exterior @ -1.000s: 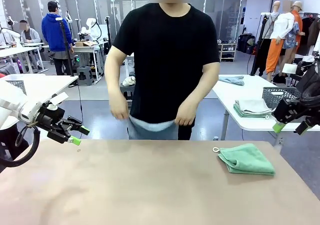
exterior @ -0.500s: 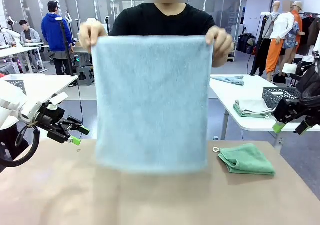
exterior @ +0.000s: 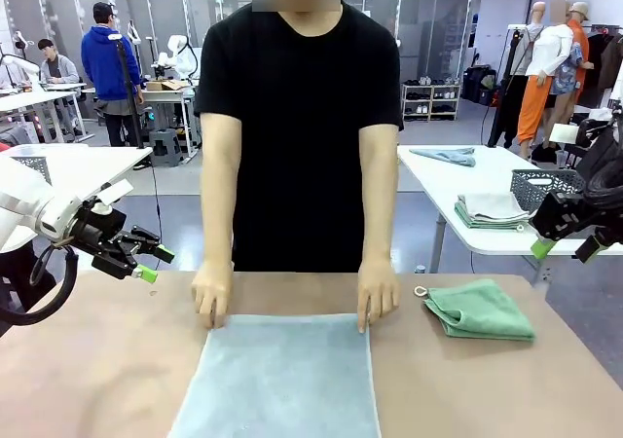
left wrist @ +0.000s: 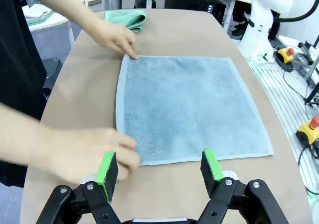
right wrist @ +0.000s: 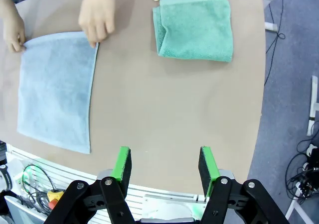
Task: Fold the towels and place them in the basket.
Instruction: When a person lays out a Towel with hook on the table, fold it in half twice.
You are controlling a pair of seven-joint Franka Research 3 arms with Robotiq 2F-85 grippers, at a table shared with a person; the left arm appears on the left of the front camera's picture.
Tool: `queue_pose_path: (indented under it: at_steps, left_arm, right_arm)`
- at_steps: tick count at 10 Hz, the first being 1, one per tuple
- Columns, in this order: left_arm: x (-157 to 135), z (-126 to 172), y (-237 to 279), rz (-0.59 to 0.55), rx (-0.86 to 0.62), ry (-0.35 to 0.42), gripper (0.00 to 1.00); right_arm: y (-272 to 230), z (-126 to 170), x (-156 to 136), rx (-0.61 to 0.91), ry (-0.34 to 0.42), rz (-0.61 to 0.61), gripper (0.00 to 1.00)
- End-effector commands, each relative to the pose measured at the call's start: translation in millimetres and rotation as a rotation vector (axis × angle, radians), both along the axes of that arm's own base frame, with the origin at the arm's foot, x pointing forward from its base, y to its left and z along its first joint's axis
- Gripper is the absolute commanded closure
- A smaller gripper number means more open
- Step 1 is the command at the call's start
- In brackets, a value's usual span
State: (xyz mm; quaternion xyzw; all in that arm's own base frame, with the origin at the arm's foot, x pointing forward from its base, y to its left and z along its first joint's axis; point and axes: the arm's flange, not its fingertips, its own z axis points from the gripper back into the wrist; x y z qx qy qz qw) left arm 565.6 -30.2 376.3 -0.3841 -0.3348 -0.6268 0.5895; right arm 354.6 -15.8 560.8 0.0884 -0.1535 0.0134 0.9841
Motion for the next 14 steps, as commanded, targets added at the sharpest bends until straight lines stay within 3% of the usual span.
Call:
queue_pose_path:
  at_steps: [1,14]
  left_arm:
    - [-0.3,0.1,0.7,-0.012,0.001,-0.012,0.15]
    - [-0.3,0.1,0.7,-0.012,0.001,-0.012,0.15]
  right_arm:
    - [-0.5,1.5,-1.2,0.015,0.005,0.001,0.32]
    - [-0.5,1.5,-1.2,0.015,0.005,0.001,0.32]
